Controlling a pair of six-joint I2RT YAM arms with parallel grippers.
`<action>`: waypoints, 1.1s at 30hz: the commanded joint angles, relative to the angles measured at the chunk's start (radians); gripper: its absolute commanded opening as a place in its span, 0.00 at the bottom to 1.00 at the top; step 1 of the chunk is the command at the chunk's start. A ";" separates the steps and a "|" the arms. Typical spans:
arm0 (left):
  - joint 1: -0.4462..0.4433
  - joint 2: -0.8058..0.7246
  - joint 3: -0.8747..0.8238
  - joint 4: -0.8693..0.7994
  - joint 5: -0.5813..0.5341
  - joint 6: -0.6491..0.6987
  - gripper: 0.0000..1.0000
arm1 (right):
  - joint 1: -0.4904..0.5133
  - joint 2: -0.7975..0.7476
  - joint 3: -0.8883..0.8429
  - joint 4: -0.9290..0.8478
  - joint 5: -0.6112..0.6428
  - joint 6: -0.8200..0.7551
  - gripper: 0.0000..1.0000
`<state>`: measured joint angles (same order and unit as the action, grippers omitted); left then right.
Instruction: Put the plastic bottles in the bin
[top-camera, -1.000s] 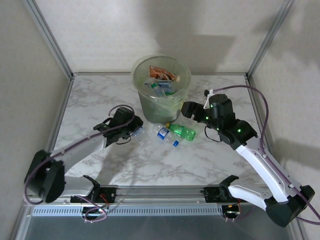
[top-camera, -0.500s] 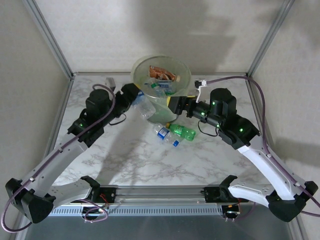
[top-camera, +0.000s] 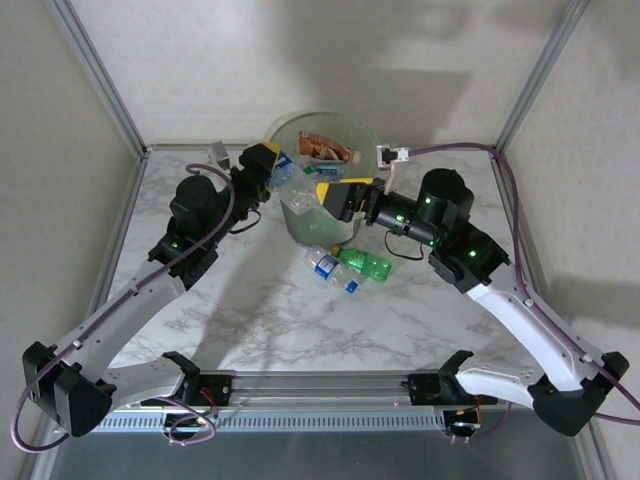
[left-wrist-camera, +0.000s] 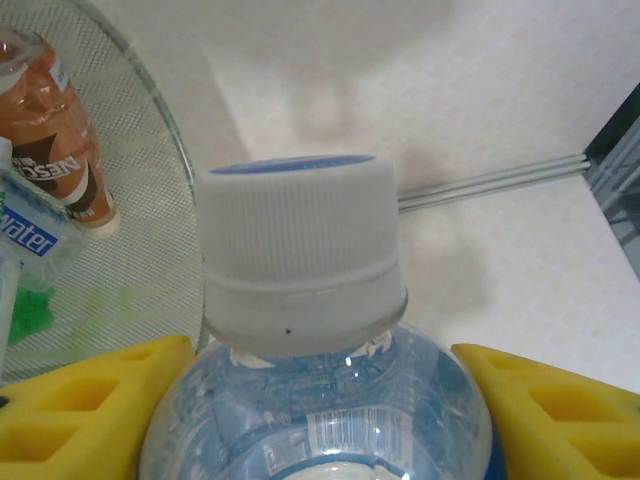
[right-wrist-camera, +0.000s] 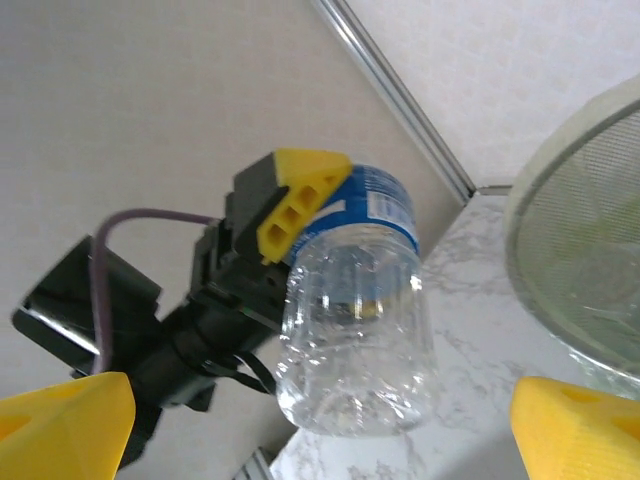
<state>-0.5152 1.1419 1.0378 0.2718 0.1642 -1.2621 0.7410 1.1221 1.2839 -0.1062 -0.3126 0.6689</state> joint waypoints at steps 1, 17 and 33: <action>0.006 -0.001 -0.022 0.159 -0.002 -0.083 0.56 | 0.019 0.038 0.007 0.088 -0.039 0.037 0.97; 0.006 -0.002 -0.037 0.201 -0.011 -0.105 0.57 | 0.042 0.145 0.078 0.106 -0.064 0.035 0.91; 0.006 0.002 -0.058 0.245 -0.015 -0.130 0.56 | 0.051 0.187 0.089 0.131 -0.084 0.058 0.84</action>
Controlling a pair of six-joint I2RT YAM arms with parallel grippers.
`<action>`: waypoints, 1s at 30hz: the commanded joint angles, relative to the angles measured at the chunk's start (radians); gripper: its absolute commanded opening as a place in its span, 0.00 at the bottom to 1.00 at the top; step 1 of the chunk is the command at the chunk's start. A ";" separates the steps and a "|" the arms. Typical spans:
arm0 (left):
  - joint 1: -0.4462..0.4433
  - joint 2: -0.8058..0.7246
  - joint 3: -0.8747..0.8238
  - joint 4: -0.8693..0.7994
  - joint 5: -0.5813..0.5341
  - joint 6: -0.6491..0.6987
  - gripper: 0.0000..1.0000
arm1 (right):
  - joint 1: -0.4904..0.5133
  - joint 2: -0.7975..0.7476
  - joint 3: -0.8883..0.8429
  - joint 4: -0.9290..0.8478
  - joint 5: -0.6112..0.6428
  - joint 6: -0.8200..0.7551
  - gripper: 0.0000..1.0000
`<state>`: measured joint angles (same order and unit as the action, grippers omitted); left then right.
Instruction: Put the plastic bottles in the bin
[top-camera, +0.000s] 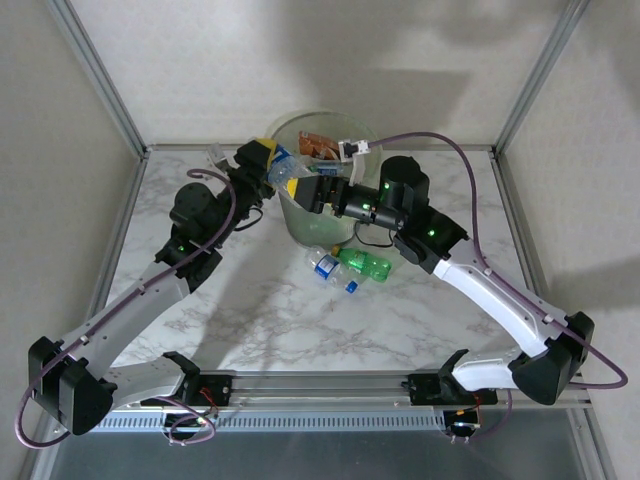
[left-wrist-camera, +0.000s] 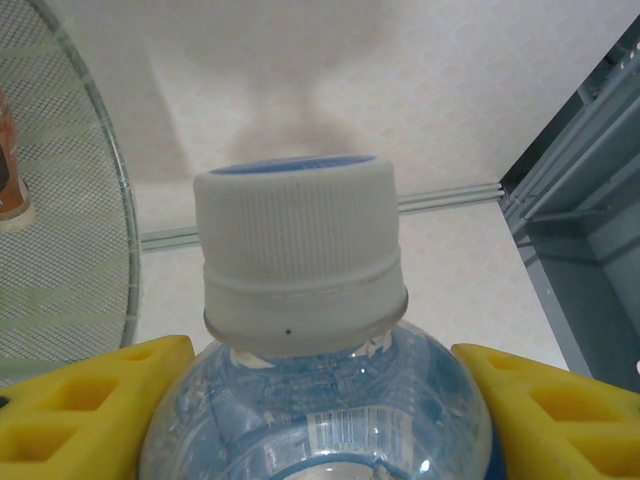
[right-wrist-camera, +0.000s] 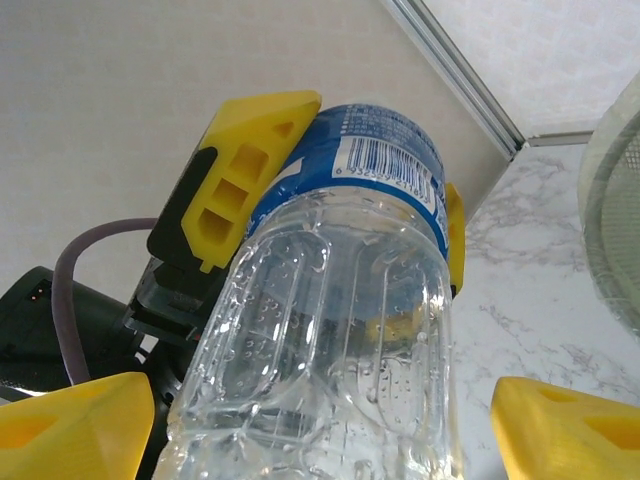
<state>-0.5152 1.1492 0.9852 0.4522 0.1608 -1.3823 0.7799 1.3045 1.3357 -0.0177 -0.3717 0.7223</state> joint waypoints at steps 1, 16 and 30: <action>0.006 -0.005 -0.006 0.065 -0.013 -0.010 0.56 | 0.012 0.004 0.037 0.044 -0.025 0.005 0.83; 0.005 0.010 -0.008 0.051 -0.021 -0.013 0.65 | 0.012 -0.008 0.034 0.041 -0.007 0.003 0.63; 0.024 0.035 0.175 -0.374 -0.143 0.199 0.99 | -0.134 0.055 0.169 -0.116 0.037 -0.028 0.58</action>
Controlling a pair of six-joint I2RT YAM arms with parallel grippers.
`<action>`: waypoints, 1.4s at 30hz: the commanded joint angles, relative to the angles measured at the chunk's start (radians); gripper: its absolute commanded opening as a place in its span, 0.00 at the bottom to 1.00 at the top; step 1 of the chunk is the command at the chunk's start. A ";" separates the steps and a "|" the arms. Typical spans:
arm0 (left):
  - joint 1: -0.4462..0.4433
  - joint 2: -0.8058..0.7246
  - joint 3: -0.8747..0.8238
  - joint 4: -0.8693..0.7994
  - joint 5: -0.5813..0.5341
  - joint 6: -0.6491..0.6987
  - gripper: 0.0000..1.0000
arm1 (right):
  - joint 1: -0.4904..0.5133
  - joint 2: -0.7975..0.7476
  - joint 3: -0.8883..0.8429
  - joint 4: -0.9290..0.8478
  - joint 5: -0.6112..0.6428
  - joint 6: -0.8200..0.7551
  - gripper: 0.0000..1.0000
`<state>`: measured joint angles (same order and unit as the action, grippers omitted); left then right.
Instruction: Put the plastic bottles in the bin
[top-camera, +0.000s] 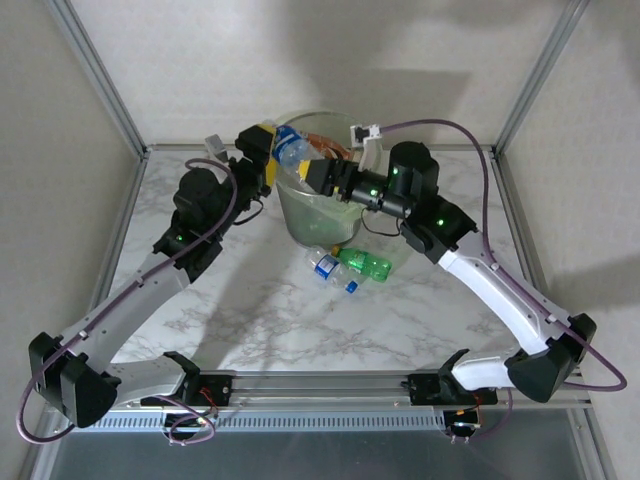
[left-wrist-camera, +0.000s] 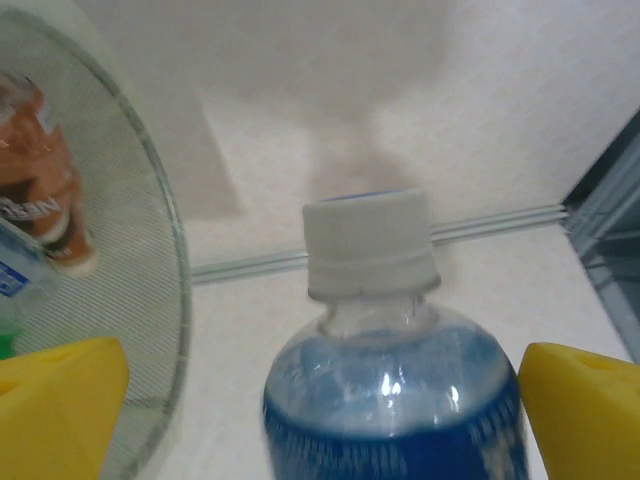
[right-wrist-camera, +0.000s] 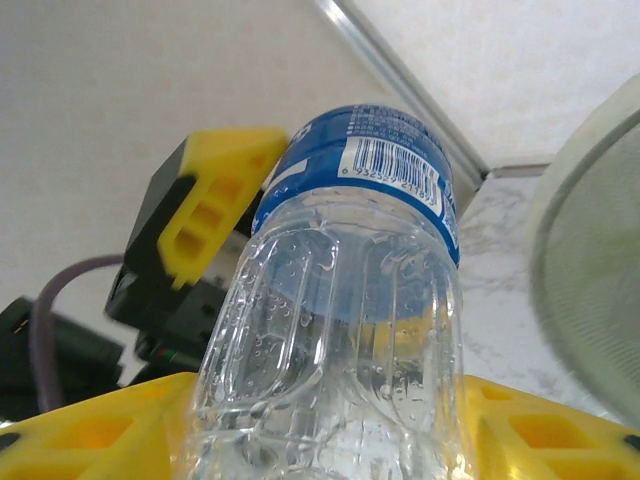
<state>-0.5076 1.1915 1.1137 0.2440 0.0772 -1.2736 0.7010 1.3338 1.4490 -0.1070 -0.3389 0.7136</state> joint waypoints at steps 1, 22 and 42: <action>0.021 -0.019 0.051 -0.209 -0.080 0.117 0.99 | -0.075 0.042 0.073 -0.041 -0.007 -0.027 0.58; 0.170 -0.216 -0.065 -0.541 -0.157 0.309 1.00 | -0.209 0.380 0.292 -0.302 -0.219 -0.378 0.62; 0.171 -0.202 -0.114 -0.502 -0.132 0.293 0.97 | -0.215 0.102 0.211 -0.355 0.097 -0.344 0.90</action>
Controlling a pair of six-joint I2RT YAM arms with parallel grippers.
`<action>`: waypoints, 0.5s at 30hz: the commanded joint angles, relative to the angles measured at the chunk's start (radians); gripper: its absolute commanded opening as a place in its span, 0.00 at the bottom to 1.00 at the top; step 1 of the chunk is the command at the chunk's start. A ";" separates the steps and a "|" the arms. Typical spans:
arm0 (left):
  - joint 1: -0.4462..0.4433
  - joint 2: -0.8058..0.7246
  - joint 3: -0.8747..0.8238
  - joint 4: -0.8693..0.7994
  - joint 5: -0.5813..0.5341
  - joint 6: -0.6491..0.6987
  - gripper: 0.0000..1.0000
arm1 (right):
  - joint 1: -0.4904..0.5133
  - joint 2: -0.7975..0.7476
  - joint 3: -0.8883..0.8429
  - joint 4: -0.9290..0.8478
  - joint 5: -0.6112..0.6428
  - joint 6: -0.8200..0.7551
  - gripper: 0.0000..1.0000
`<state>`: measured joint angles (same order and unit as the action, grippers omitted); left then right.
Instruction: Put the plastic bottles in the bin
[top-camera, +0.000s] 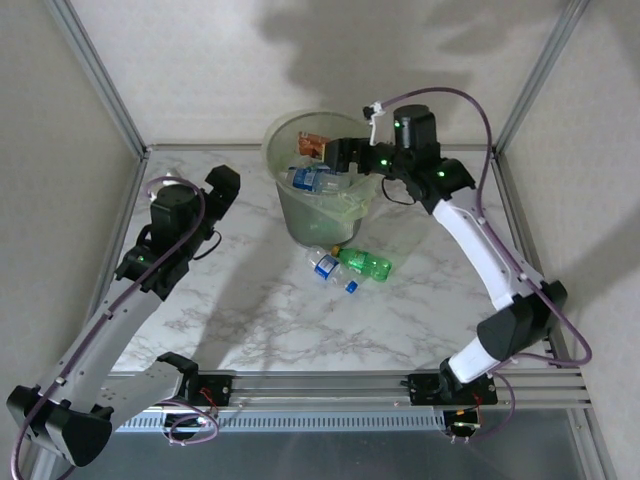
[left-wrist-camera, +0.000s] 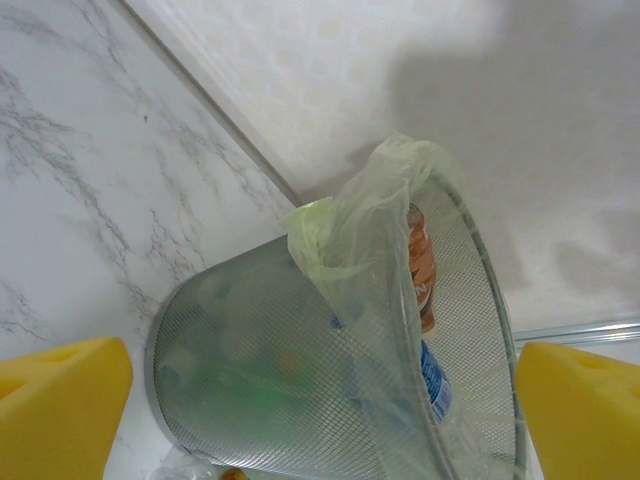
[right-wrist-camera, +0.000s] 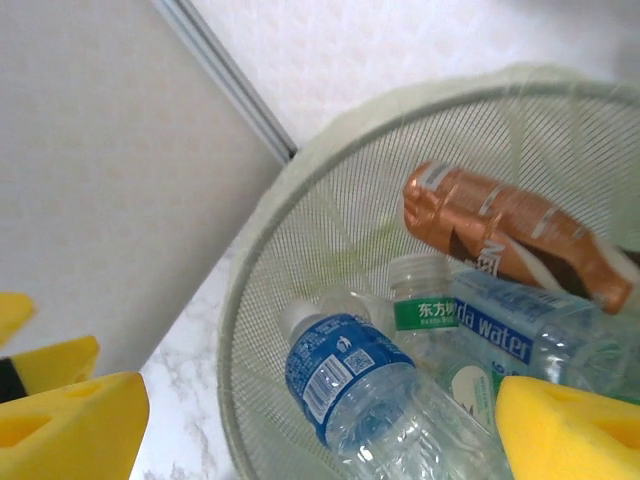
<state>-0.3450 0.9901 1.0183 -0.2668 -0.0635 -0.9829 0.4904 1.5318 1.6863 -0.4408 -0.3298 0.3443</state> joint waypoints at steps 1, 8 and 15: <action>0.010 -0.003 -0.025 0.010 0.008 -0.001 0.97 | -0.005 -0.140 -0.058 -0.029 0.126 0.036 0.90; 0.017 -0.002 -0.093 0.040 0.053 -0.040 0.95 | -0.006 -0.420 -0.388 -0.130 0.348 0.112 0.92; 0.022 0.010 -0.156 0.058 0.080 -0.096 0.91 | -0.006 -0.511 -0.670 -0.139 0.299 0.150 0.93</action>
<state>-0.3355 0.9966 0.8822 -0.2367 -0.0090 -1.0401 0.4885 1.0298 1.0908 -0.5529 -0.0280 0.4648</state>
